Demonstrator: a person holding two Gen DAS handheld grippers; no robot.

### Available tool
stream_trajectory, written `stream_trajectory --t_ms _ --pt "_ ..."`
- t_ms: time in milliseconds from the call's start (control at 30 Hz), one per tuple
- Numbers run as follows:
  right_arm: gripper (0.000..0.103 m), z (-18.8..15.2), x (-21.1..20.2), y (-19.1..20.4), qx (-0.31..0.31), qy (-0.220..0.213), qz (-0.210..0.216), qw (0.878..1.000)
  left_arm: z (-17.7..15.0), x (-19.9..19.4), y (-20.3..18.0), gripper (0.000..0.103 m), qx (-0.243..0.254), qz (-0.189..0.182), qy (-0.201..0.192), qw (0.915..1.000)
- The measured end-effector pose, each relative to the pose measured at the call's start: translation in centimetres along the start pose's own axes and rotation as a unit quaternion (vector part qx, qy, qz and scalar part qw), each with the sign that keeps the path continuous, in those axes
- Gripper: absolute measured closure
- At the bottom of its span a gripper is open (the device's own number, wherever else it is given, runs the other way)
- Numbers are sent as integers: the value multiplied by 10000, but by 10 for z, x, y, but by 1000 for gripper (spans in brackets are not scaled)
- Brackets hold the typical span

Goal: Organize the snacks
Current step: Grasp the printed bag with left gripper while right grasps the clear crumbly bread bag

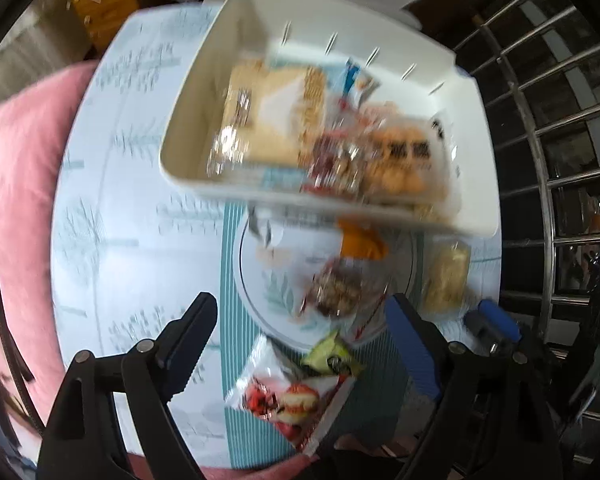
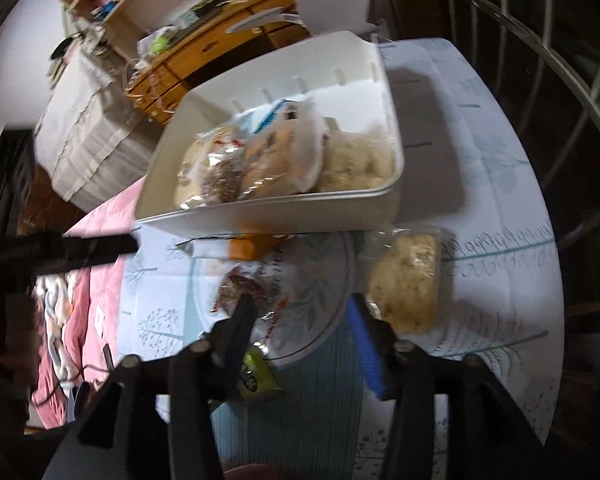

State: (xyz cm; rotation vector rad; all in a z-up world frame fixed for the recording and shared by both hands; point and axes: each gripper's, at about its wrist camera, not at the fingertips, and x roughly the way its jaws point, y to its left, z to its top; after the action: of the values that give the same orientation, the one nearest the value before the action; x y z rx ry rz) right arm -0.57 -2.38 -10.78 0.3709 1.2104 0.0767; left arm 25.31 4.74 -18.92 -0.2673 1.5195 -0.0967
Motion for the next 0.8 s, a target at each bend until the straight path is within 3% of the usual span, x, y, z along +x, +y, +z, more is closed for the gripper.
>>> stream_trajectory --t_ms 100,300,500,567,800 --pt "44 3 7 -12 279 72 -84 9995 -11 18 12 15 -327 87 354 9988" --pt "35 8 28 -37 899 520 -80 9946 -41 51 41 13 -1080 29 1039 9887" --pt "33 6 50 -54 1397 924 -228 9856 -70 75 62 9 -1720 -70 1550 9728" --pt "28 7 53 -57 1456 907 -288 9848 -79 82 67 6 -1909 -131 1707 9666" --pt "27 7 63 -60 1538 998 -673 9808 -107 105 80 5 -2564 -474 2082 9427"
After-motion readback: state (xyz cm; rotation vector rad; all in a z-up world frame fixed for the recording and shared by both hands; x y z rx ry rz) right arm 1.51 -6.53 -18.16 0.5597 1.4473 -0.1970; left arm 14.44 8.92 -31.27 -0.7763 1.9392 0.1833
